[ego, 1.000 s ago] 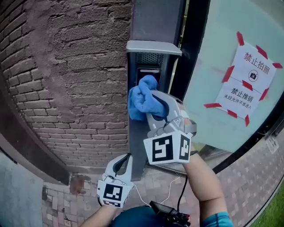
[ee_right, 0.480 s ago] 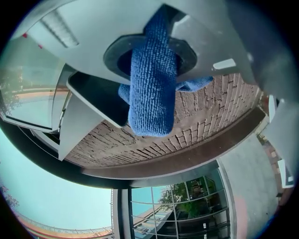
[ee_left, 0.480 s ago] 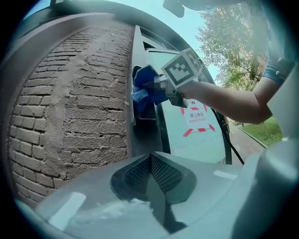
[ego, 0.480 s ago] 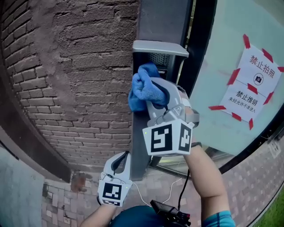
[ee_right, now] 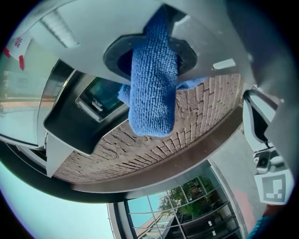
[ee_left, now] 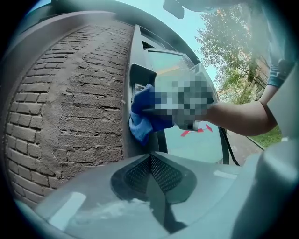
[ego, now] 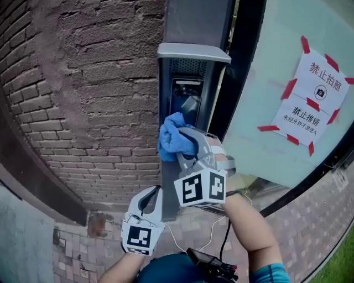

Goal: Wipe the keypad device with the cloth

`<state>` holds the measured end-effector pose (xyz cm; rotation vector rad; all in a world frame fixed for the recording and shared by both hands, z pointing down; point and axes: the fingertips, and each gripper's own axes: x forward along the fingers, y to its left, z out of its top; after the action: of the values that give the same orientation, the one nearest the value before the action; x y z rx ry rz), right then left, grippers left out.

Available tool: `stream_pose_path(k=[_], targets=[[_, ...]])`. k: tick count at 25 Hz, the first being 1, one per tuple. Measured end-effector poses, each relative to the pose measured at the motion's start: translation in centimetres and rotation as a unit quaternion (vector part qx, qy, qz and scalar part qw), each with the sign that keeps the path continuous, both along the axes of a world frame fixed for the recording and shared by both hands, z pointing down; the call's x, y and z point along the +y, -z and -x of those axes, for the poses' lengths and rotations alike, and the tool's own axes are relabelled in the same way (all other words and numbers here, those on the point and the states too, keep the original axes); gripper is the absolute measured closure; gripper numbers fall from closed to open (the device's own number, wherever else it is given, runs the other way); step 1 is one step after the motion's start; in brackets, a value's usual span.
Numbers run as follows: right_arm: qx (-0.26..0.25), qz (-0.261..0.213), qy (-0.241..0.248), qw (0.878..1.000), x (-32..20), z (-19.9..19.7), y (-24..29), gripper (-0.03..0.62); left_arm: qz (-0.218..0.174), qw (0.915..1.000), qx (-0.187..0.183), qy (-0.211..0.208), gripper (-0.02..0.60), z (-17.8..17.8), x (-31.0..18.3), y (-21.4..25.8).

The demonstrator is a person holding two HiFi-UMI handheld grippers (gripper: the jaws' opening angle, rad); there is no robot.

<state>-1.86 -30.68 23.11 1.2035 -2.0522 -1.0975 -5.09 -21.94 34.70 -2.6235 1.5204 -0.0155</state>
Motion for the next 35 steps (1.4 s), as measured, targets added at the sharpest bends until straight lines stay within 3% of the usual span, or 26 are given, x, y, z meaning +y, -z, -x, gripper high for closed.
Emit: stream_pose_path(k=[7,16,21,35], targets=[[-0.002,0.013,0.001,1.0,0.9,-0.7,-0.5,0.545,0.003,1.0,0.0,0.002,0.589,0.2,0.4,-0.2],[-0.116,-0.081,-0.014,0.99,1.3,-3.3,10.8,0.545,0.016,0.9998,0.0,0.006,0.589,0.4,0.9,0.4],[-0.077,-0.088,-0.034,0.993,0.4,-4.1,11.0,0.545,0.016,0.9998,-0.008,0.002,0.589,0.5,1.9,-0.3],[-0.033,0.002,-0.042,0.999,0.1,-3.6,2.3,0.545,0.07,0.9971,-0.016,-0.026,0.589,-0.6,3.0,-4.6]])
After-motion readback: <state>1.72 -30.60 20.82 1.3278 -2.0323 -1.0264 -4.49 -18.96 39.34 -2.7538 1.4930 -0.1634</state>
